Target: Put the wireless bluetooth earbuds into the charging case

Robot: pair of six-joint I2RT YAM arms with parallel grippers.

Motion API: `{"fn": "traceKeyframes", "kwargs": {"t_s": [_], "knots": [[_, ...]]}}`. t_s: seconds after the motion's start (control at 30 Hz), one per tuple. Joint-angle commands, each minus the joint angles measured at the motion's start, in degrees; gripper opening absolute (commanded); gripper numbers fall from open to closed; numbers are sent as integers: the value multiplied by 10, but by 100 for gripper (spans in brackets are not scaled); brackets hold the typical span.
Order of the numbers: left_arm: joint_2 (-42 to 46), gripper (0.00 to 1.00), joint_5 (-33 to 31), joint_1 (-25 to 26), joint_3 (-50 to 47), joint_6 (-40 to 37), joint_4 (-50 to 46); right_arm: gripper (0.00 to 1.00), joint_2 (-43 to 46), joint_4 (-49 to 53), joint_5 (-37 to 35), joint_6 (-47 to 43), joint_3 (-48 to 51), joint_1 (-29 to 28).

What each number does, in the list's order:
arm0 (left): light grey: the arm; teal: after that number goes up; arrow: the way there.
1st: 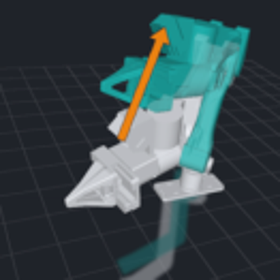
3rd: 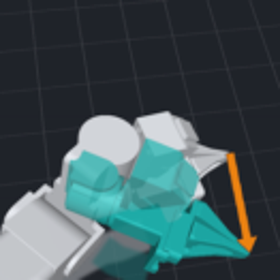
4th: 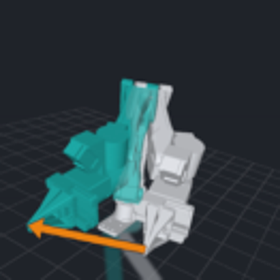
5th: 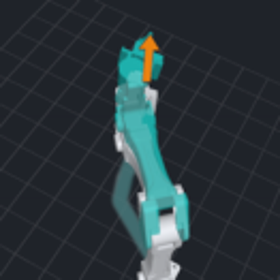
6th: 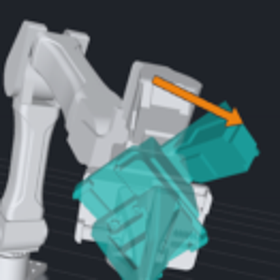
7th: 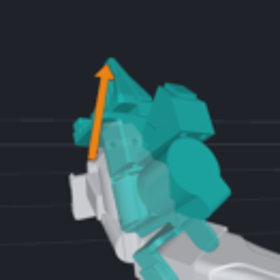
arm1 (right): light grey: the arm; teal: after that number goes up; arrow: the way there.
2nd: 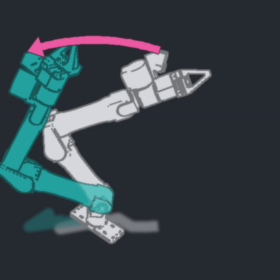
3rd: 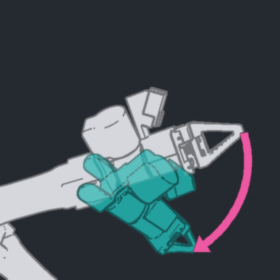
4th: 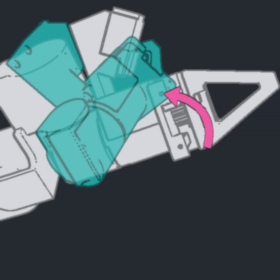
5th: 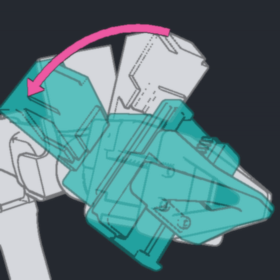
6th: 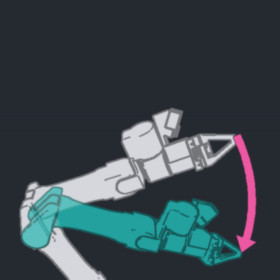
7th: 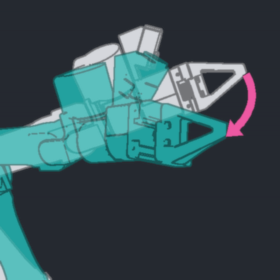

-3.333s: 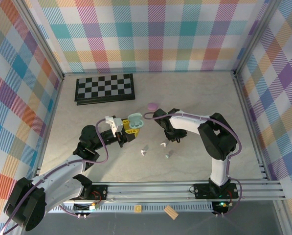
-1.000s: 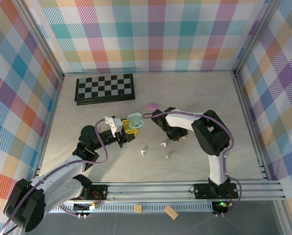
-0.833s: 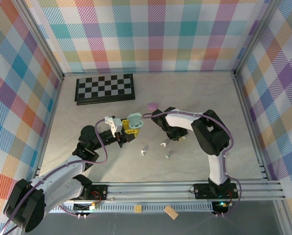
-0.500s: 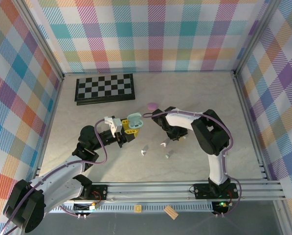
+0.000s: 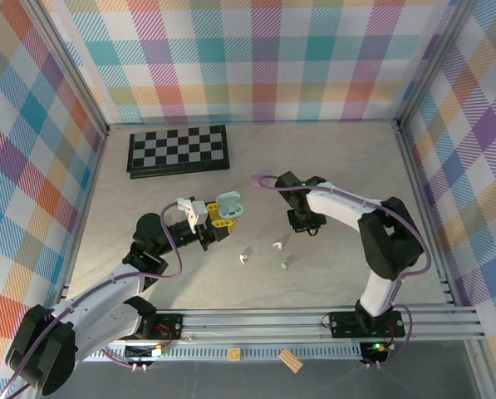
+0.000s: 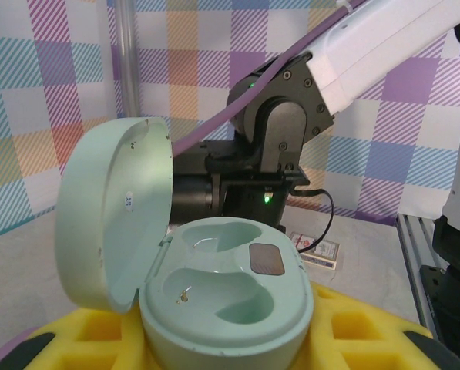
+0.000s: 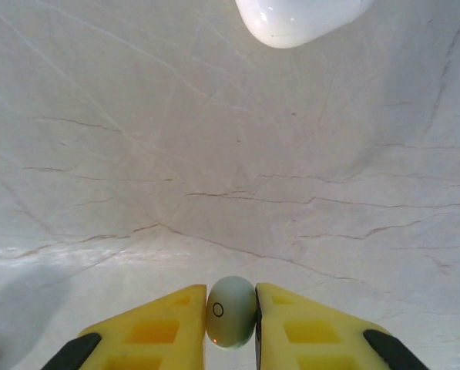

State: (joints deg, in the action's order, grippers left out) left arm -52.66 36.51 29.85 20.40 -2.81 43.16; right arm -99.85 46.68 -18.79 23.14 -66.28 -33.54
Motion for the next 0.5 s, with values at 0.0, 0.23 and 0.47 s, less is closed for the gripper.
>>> {"fn": "traceKeyframes", "kwargs": {"t_s": [0.0, 0.23, 0.47], "knots": [[-2, 33, 4, -7, 3, -13, 5, 22, 39, -48, 116, 28, 29, 27], [-35, 32, 1, -3, 15, -35, 11, 22, 109, -107, 216, 74, 80, 77], [-96, 31, -46, 23, 28, -67, 46, 23, 176, -127, 267, 99, 99, 100]]}}
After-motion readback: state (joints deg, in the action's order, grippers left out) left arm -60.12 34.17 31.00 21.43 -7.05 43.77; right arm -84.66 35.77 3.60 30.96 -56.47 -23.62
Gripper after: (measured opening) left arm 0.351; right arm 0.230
